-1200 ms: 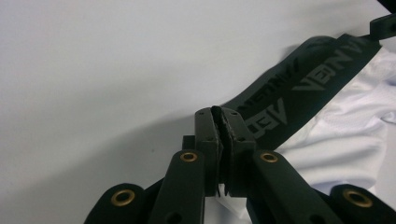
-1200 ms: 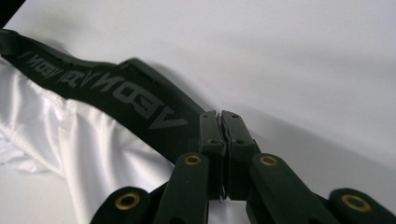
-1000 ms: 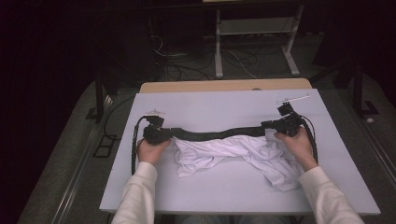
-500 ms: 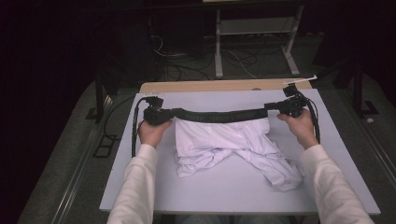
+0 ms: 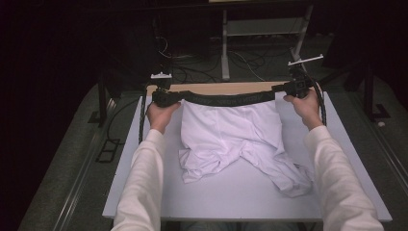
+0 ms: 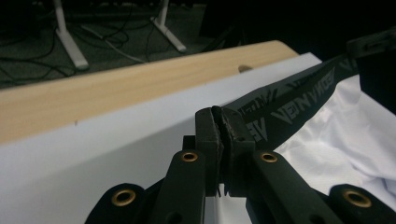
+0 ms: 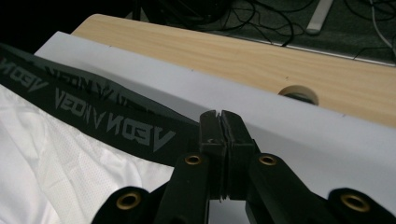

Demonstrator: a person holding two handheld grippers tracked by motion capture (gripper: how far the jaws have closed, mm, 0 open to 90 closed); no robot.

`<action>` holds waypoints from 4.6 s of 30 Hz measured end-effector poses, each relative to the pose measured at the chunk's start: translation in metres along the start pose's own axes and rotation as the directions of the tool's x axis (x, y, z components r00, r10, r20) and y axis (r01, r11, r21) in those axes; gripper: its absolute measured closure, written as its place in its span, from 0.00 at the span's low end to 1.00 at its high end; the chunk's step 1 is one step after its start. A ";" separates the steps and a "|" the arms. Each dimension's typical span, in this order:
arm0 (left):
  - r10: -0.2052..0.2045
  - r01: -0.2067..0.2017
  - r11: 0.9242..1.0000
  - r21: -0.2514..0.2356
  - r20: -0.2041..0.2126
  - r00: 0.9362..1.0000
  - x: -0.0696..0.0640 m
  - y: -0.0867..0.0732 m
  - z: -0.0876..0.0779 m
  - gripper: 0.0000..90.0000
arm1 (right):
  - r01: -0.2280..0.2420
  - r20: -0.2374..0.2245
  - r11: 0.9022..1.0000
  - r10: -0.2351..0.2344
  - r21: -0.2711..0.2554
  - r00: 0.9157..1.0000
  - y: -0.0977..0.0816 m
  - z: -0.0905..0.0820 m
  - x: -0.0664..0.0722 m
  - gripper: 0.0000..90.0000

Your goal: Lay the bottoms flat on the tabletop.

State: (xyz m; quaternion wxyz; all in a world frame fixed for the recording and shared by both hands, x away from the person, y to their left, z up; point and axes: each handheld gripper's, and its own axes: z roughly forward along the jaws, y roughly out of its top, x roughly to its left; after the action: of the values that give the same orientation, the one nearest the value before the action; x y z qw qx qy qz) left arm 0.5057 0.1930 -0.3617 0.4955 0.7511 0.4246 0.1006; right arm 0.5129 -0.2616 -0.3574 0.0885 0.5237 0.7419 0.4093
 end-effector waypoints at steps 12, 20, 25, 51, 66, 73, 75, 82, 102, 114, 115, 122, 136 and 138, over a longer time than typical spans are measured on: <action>0.030 -0.029 0.999 0.033 -0.030 0.999 -0.001 0.028 0.019 0.95 | -0.083 0.004 0.995 0.084 -0.052 0.996 0.009 0.007 -0.018 0.97; 0.039 -0.039 0.999 0.008 -0.060 0.997 -0.001 0.054 0.014 0.95 | -0.091 0.005 0.993 0.091 -0.071 0.996 0.029 -0.005 -0.015 0.97; 0.063 -0.064 0.998 -0.008 -0.076 0.995 -0.004 0.075 0.008 0.95 | -0.053 0.031 0.995 0.056 -0.081 0.998 0.049 -0.010 -0.007 0.97; -0.130 0.125 0.990 -0.064 -0.069 0.989 0.012 -0.007 0.023 0.41 | -0.090 0.146 0.989 0.107 -0.121 0.983 0.005 0.003 -0.020 0.48; -0.132 0.133 0.989 -0.065 0.021 0.991 -0.003 -0.035 0.024 0.18 | -0.091 0.070 0.990 0.099 -0.107 0.993 -0.041 -0.004 -0.022 0.24; -0.102 0.108 0.992 -0.073 0.070 0.992 -0.020 -0.042 0.024 0.12 | -0.028 0.044 0.999 0.030 -0.047 0.999 -0.058 -0.003 -0.012 0.16; -0.091 0.097 0.993 -0.072 0.078 0.993 -0.026 -0.044 0.024 0.09 | -0.018 0.031 0.999 0.019 -0.040 0.999 -0.062 -0.003 -0.009 0.15; -0.053 0.059 0.995 -0.075 0.086 0.995 -0.044 -0.052 0.022 0.00 | -0.003 0.026 1.000 0.004 -0.027 1.000 -0.078 -0.008 0.003 0.00; 0.115 -0.105 0.993 -0.062 0.193 0.975 -0.110 -0.074 0.018 0.00 | 0.011 0.019 1.000 -0.011 -0.002 1.000 -0.133 -0.039 0.009 0.00; 0.145 -0.140 0.989 -0.039 0.236 0.961 -0.132 -0.084 0.020 0.00 | -0.039 0.019 0.999 0.039 -0.010 0.999 -0.164 -0.072 0.006 0.00; 0.148 -0.143 0.989 -0.037 0.240 0.960 -0.134 -0.085 0.020 0.00 | -0.043 0.020 0.999 0.043 -0.010 0.999 -0.166 -0.074 0.005 0.00; 0.170 -0.170 0.985 -0.022 0.268 0.949 -0.147 -0.089 0.025 0.00 | -0.068 0.025 0.998 0.068 0.002 0.997 -0.179 -0.084 0.000 0.04; 0.199 -0.210 0.978 -0.001 0.324 0.925 -0.169 -0.096 0.032 0.00 | -0.109 0.008 0.993 0.108 0.037 0.994 -0.204 -0.097 -0.002 0.10; 0.206 -0.219 0.976 0.003 0.330 0.921 -0.172 -0.097 0.033 0.00 | -0.110 0.008 0.993 0.109 0.052 0.994 -0.208 -0.096 -0.001 0.10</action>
State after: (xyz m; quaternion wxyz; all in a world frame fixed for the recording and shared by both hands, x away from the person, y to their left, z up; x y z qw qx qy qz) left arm 0.3662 0.0589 -0.4124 0.5301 0.8087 0.2543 0.0190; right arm 0.3133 -0.3364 -0.4405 0.0542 0.5669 0.7222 0.3926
